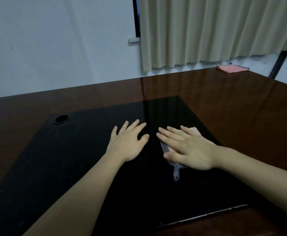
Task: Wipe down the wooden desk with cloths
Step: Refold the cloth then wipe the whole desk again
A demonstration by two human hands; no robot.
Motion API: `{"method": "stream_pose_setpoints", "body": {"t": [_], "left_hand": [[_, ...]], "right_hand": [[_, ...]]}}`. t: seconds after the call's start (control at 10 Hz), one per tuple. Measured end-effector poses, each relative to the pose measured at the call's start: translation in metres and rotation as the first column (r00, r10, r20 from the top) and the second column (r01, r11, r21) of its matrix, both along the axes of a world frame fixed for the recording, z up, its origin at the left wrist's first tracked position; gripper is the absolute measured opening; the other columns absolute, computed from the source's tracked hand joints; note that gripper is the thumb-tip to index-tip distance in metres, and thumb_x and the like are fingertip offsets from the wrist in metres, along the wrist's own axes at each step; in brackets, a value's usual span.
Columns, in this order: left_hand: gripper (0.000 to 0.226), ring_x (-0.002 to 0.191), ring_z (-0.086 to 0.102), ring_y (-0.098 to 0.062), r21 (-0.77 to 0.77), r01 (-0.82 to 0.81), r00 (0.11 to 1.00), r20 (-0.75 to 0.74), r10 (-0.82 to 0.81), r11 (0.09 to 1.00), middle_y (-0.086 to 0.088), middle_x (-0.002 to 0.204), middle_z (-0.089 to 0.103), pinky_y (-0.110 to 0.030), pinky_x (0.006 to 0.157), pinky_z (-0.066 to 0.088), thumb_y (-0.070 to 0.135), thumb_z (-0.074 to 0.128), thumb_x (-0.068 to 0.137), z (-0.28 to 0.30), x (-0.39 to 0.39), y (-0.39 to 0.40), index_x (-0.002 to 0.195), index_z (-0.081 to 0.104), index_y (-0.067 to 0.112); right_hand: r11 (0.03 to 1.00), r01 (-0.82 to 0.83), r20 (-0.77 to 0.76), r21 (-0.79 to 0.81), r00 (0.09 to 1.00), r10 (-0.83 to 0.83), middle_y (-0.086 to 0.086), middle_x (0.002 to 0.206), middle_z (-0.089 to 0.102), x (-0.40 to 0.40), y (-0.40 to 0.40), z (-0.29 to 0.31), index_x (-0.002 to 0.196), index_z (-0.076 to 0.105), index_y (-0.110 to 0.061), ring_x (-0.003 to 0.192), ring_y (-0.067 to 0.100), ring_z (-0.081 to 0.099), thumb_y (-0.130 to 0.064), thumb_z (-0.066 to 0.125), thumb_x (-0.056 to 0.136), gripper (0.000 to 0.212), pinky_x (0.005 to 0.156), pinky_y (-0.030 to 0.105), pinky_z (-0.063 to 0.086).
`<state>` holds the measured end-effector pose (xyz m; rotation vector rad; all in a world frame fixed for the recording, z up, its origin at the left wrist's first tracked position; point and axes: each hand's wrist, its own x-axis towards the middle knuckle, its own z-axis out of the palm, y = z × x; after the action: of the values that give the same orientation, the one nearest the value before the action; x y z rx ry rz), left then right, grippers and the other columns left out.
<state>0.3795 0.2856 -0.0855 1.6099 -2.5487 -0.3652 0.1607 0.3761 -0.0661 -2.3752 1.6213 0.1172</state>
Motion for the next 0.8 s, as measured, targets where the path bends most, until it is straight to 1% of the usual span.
{"method": "stream_pose_setpoints", "body": {"t": [0.1,0.2,0.3,0.4,0.5,0.6,0.7,0.8], "left_hand": [[0.056,0.157,-0.002,-0.017,-0.004,-0.004,1.0,-0.001,0.004,1.0,0.015,0.169,0.005,-0.051,0.124,-0.005,0.057,0.027,0.105,0.0,0.0,-0.001,0.159,0.018,0.045],[0.056,0.157,-0.001,-0.017,-0.014,-0.008,1.0,-0.016,0.008,1.0,0.016,0.169,0.007,-0.051,0.125,-0.004,0.056,0.029,0.105,0.0,0.001,0.0,0.158,0.02,0.044],[0.055,0.157,0.0,-0.016,-0.021,-0.012,1.0,-0.026,0.012,1.0,0.016,0.169,0.008,-0.051,0.125,-0.003,0.056,0.03,0.104,-0.001,0.001,0.001,0.158,0.022,0.044],[0.055,0.157,0.0,-0.016,-0.012,-0.014,1.0,-0.021,0.014,1.0,0.016,0.169,0.008,-0.051,0.126,-0.003,0.056,0.029,0.105,0.0,0.0,0.001,0.158,0.021,0.044],[0.055,0.157,0.0,-0.016,-0.013,-0.017,1.0,-0.017,0.017,1.0,0.016,0.169,0.008,-0.051,0.126,-0.003,0.056,0.029,0.105,0.001,-0.002,0.001,0.158,0.021,0.044],[0.055,0.157,0.0,-0.016,-0.012,-0.015,1.0,-0.017,0.015,1.0,0.016,0.169,0.008,-0.051,0.126,-0.003,0.056,0.029,0.105,0.001,-0.002,0.002,0.158,0.02,0.044],[0.056,0.157,0.0,-0.017,-0.02,-0.014,1.0,-0.008,0.014,1.0,0.015,0.169,0.007,-0.051,0.125,-0.003,0.056,0.028,0.105,0.001,-0.001,0.002,0.159,0.02,0.043],[0.056,0.157,0.001,-0.017,-0.024,-0.01,1.0,-0.012,0.009,1.0,0.015,0.169,0.009,-0.052,0.125,-0.002,0.056,0.029,0.105,0.001,-0.002,0.001,0.158,0.021,0.043]], "right_hand": [[0.999,-0.033,0.03,0.029,0.999,0.032,-0.027,0.162,-0.021,-0.017,0.009,0.001,0.158,-0.008,-0.045,0.147,-0.006,-0.025,-0.079,0.008,0.088,0.079,0.122,0.031,-0.017],[1.0,0.013,0.037,0.02,0.999,-0.014,-0.026,0.163,-0.017,-0.028,-0.015,-0.001,0.158,-0.005,-0.046,0.149,-0.004,-0.02,-0.093,-0.004,0.072,0.098,0.124,0.034,-0.013],[0.989,0.145,-0.008,-0.039,0.989,-0.145,-0.019,0.166,-0.012,-0.04,-0.06,-0.007,0.161,-0.001,-0.039,0.154,0.005,-0.011,-0.086,0.004,0.084,0.09,0.125,0.039,-0.007],[0.963,0.256,-0.053,-0.081,0.964,-0.261,-0.012,0.168,-0.01,-0.042,-0.096,-0.009,0.162,-0.001,-0.034,0.155,0.009,-0.007,-0.067,0.018,0.101,0.072,0.125,0.043,-0.004],[0.945,0.313,-0.066,-0.091,0.945,-0.32,-0.01,0.169,-0.01,-0.035,-0.106,-0.008,0.162,0.0,-0.031,0.156,0.013,-0.006,-0.064,0.018,0.103,0.07,0.126,0.045,-0.003],[0.959,0.275,-0.062,-0.072,0.958,-0.279,-0.009,0.169,-0.011,-0.025,-0.085,-0.006,0.163,-0.002,-0.03,0.156,0.014,-0.008,-0.064,0.018,0.103,0.071,0.126,0.045,-0.004],[0.989,0.141,-0.053,-0.04,0.988,-0.143,-0.012,0.167,-0.015,-0.014,-0.038,-0.002,0.162,-0.005,-0.032,0.154,0.009,-0.014,-0.066,0.017,0.101,0.073,0.125,0.042,-0.009],[1.0,-0.003,-0.025,-0.03,1.0,0.002,-0.022,0.162,-0.022,-0.013,0.014,-0.001,0.159,-0.01,-0.039,0.149,-0.001,-0.024,-0.074,0.009,0.091,0.079,0.123,0.034,-0.016]]}}
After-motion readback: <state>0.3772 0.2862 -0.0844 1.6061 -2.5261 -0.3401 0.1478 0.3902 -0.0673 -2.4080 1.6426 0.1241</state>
